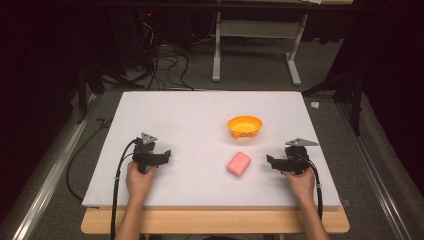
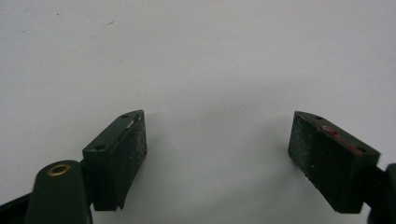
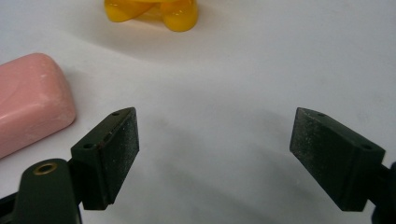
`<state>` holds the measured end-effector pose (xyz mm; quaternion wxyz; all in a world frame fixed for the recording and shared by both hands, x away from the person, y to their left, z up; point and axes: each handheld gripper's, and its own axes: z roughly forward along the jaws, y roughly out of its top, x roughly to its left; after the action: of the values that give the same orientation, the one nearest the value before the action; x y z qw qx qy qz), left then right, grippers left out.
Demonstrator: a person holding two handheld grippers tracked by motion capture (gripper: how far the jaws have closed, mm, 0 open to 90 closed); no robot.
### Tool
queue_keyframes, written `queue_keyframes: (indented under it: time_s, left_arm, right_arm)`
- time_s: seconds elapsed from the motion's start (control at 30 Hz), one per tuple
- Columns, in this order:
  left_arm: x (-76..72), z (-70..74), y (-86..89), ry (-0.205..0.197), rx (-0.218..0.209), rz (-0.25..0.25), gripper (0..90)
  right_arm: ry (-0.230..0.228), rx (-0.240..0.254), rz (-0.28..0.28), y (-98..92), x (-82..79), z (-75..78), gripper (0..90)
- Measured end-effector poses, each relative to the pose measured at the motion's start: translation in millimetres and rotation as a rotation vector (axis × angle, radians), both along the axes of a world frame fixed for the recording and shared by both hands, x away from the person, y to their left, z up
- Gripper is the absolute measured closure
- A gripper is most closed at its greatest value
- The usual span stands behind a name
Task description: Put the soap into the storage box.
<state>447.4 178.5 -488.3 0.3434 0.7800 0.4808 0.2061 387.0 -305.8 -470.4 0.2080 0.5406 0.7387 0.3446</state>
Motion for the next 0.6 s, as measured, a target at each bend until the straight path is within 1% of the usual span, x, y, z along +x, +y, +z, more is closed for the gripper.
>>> queue_keyframes:
  time_s: [0.03, 0.1, 0.17, 0.2, 0.6]
  left_arm:
    - [0.0, 0.0, 0.0, 0.000, 0.000, 0.000, 19.8]
    - [0.0, 0.0, 0.0, 0.000, 0.000, 0.000, 19.8]
    - [0.0, 0.0, 0.0, 0.000, 0.000, 0.000, 19.8]
    - [0.0, 0.0, 0.0, 0.000, 0.000, 0.000, 19.8]
    - [0.0, 0.0, 0.0, 0.000, 0.001, 0.000, 19.8]
  right_arm:
    - [-0.010, 0.004, 0.005, -0.4, -3.7, 1.2, 16.2]
    - [-0.016, 0.013, 0.012, 0.2, -7.2, 2.5, 15.9]
    - [-0.018, 0.011, 0.018, 0.5, -8.8, 3.3, 15.9]
    - [-0.023, 0.016, 0.029, 2.1, -11.7, 4.1, 15.8]
    - [-0.048, 0.038, 0.086, 12.4, -24.7, 8.8, 15.6]
